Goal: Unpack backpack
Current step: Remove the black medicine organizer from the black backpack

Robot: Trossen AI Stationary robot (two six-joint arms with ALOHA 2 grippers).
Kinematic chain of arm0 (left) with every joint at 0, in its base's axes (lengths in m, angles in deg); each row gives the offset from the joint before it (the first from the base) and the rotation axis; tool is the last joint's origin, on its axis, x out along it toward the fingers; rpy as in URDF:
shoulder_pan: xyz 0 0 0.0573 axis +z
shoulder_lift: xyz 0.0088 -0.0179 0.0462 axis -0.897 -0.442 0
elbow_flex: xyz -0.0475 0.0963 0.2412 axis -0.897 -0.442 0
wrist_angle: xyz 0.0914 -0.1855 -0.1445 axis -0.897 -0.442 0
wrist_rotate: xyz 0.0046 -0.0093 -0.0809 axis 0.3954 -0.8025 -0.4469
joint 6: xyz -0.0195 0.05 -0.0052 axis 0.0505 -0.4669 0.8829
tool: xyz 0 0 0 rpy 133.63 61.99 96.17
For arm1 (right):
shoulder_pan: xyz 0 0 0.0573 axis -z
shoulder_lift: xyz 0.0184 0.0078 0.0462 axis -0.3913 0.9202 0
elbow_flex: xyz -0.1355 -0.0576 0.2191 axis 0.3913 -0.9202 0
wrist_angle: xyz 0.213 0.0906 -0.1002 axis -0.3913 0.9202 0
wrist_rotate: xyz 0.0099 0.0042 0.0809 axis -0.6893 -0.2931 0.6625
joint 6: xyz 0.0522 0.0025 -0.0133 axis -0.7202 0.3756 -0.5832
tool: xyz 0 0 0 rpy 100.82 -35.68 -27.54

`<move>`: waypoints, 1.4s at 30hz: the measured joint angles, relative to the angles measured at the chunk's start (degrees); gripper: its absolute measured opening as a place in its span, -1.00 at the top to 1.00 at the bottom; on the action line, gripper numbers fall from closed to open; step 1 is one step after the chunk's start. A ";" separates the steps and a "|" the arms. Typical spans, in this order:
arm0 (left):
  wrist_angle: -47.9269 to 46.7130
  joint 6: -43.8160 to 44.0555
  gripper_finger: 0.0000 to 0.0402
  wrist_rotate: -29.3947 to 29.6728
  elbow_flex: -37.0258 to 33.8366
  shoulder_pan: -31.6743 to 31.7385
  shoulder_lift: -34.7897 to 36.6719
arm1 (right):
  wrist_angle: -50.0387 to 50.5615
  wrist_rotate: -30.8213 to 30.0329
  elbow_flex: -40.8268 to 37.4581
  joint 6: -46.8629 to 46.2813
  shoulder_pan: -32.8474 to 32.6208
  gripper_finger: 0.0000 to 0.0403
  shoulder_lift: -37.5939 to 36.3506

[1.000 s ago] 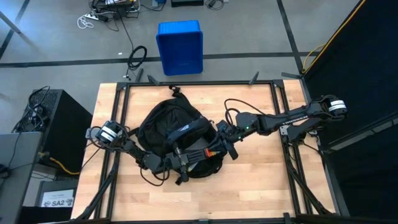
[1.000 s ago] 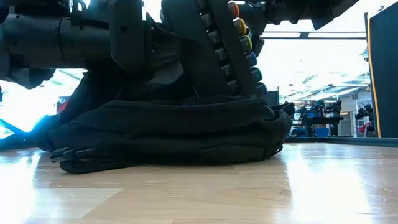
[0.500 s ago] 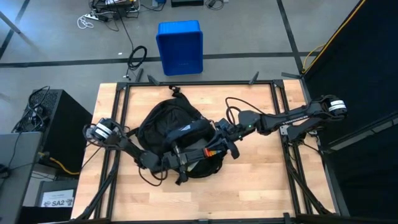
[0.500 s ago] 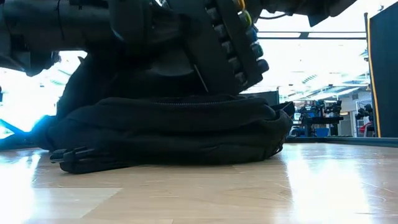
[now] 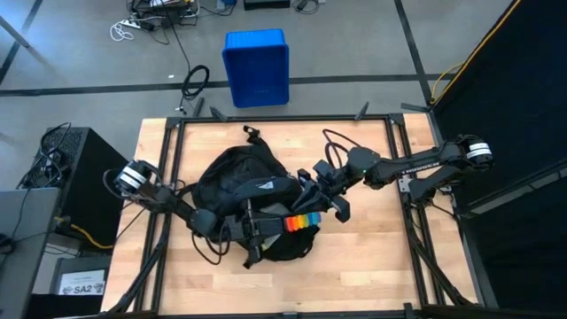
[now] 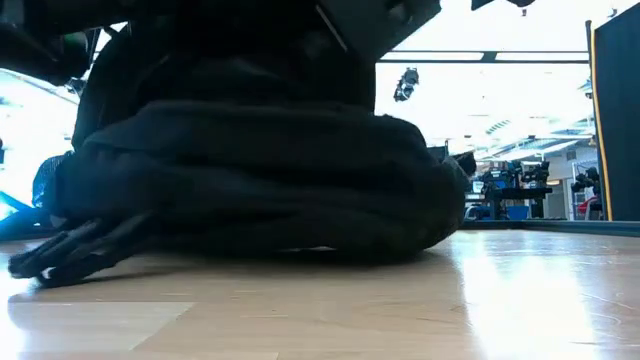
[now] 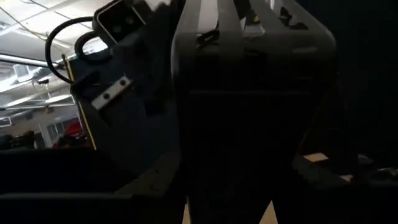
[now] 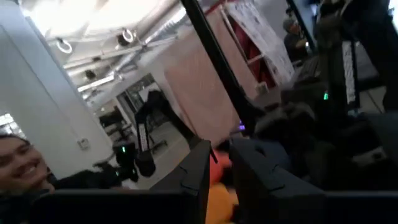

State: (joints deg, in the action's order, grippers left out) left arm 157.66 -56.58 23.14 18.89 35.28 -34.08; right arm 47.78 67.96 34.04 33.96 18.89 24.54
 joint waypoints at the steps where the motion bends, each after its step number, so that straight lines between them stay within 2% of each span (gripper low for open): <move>1: 0.08 -0.02 0.32 -0.68 0.00 0.00 0.51 | 0.24 0.24 0.29 0.47 0.01 0.79 0.04; 6: 0.36 0.00 0.32 -4.07 -0.04 -0.07 2.58 | -0.85 3.57 1.36 1.95 0.01 0.79 -0.67; 10: 0.25 -0.06 0.32 -4.70 -0.07 -0.13 4.20 | 1.23 8.78 1.36 9.39 0.88 0.78 -3.33; 15: -0.05 -0.02 0.32 -5.37 -0.09 -0.51 4.29 | 18.23 7.45 1.37 25.11 0.95 0.79 -8.12; 17: 0.09 -0.02 0.32 -5.56 -0.09 -0.69 4.29 | 27.15 1.21 1.36 31.00 0.28 0.79 -10.15; 19: 0.23 -0.02 0.32 -5.56 -0.09 -0.79 4.29 | 36.30 -8.73 1.36 35.12 -0.95 0.80 -11.97; 22: 0.17 -0.02 0.32 -5.54 -0.09 -0.87 4.29 | 46.74 -20.09 1.22 38.02 -3.70 0.80 -14.25; 27: 0.19 -0.02 0.32 -5.54 -0.09 -0.87 4.29 | 47.79 -30.92 -3.15 37.69 -12.55 0.80 -15.41; 30: 0.18 0.00 0.32 -5.56 -0.09 -0.89 4.29 | 47.77 -42.56 -6.29 35.05 -19.31 0.80 -15.65; 33: 0.19 0.07 0.32 -5.54 -0.09 -0.92 4.29 | 41.88 -53.66 -11.58 32.93 -25.76 0.81 -15.76; 35: 0.19 0.09 0.32 -5.54 -0.09 -0.92 4.29 | 32.83 -56.82 -16.47 32.66 -28.72 0.81 -15.72; 38: 0.19 0.09 0.32 -5.89 -0.09 -0.92 4.26 | 5.25 -56.46 -26.60 34.07 -30.49 0.79 -13.92; 42: 0.12 0.23 0.32 -6.35 0.15 -0.92 4.24 | -34.38 -51.19 -37.82 39.11 -30.55 0.73 -4.15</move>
State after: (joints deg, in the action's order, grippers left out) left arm 157.78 -56.35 16.79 19.04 34.36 -29.84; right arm 13.39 16.77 -3.78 73.07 -11.66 20.39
